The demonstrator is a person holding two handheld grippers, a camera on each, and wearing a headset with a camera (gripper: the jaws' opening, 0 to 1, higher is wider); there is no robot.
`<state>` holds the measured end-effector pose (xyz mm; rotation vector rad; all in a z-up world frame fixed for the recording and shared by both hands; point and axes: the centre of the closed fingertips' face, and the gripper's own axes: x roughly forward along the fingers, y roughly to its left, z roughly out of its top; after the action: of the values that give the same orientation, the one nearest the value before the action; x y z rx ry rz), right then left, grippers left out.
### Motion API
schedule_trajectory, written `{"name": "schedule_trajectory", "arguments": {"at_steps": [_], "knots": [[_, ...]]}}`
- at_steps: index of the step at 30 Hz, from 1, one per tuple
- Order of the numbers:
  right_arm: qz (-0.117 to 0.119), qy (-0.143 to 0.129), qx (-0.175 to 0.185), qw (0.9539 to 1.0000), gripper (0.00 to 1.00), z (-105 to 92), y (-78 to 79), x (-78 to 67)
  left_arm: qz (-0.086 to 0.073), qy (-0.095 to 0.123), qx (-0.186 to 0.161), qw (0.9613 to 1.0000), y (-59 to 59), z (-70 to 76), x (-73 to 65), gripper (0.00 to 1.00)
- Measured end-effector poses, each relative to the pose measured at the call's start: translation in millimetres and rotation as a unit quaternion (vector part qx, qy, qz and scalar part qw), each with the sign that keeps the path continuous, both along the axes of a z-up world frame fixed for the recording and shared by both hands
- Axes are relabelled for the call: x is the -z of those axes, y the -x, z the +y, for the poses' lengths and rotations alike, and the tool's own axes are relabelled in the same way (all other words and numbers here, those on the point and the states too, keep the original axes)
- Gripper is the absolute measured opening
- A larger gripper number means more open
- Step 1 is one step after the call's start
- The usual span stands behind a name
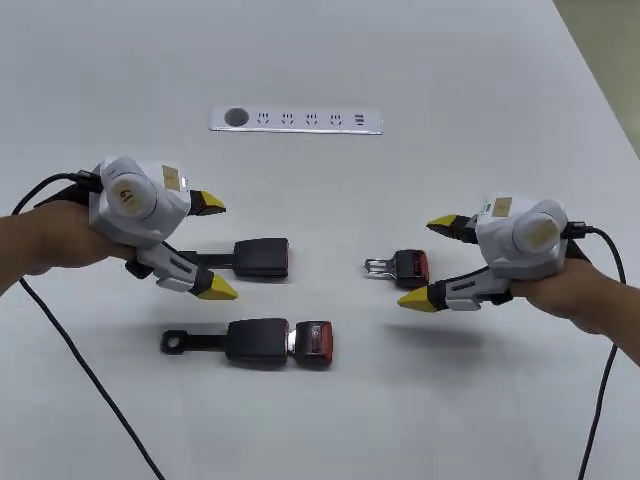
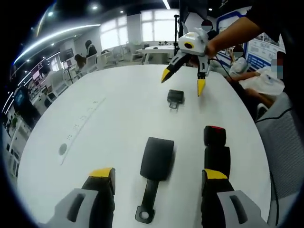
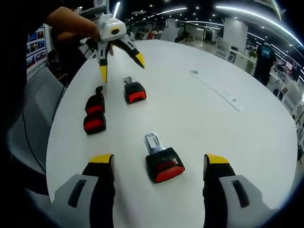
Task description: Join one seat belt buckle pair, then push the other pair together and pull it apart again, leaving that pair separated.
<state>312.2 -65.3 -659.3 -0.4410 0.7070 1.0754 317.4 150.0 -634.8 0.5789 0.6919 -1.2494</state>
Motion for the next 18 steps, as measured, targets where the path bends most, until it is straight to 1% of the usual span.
{"name": "schedule_trajectory", "arguments": {"at_steps": [1,3,5,6,8,9,10,12,14,15,16,17,18], "knots": [[0.004,-0.003,-0.003,1.0000,0.77,-0.2,-0.4,2.1,-0.001,0.000,0.001,1.0000,-1.5,-0.8,1.4,0.74],[0.008,-0.002,-0.007,0.9999,0.76,-0.8,-1.4,6.8,0.004,0.004,0.004,1.0000,-2.9,-5.1,5.4,0.73],[0.014,-0.003,-0.011,0.9998,0.75,-0.5,-0.9,10.5,0.007,0.001,0.009,0.9999,-3.6,-6.6,10.1,0.73],[0.018,-0.003,-0.014,0.9997,0.74,0.3,1.3,7.4,0.008,0.000,0.012,0.9999,-3.5,-7.6,12.1,0.73],[0.021,0.004,-0.019,0.9996,0.73,-0.9,0.8,14.3,0.014,-0.001,0.017,0.9998,-3.3,-10.6,18.2,0.71],[0.033,0.006,-0.021,0.9992,0.71,-1.6,2.8,18.2,0.015,-0.001,0.017,0.9997,-3.6,-11.7,20.2,0.70],[0.038,0.004,-0.023,0.9990,0.67,-1.1,4.3,19.4,0.016,-0.001,0.018,0.9997,-4.2,-12.8,23.7,0.70],[0.033,0.008,-0.029,0.9990,0.64,-1.2,3.8,20.2,0.020,-0.006,0.024,0.9995,-4.6,-13.6,29.6,0.69],[0.041,0.004,-0.028,0.9988,0.64,-1.5,2.4,22.6,0.022,-0.008,0.027,0.9994,-5.5,-14.5,31.6,0.67],[0.043,0.004,-0.030,0.9986,0.63,-3.1,0.6,24.9,0.022,-0.007,0.030,0.9993,-7.3,-14.9,33.7,0.66],[0.043,0.004,-0.031,0.9986,0.60,-3.8,0.0,25.7,0.019,-0.009,0.034,0.9992,-8.2,-15.1,35.5,0.64],[0.045,0.005,-0.034,0.9984,0.58,-4.1,0.1,26.3,0.011,-0.022,0.042,0.9988,-10.8,-12.9,39.6,0.61],[0.048,0.005,-0.038,0.9981,0.56,-3.6,1.4,26.2,0.013,-0.019,0.040,0.9989,-11.4,-14.4,40.2,0.60]]}}
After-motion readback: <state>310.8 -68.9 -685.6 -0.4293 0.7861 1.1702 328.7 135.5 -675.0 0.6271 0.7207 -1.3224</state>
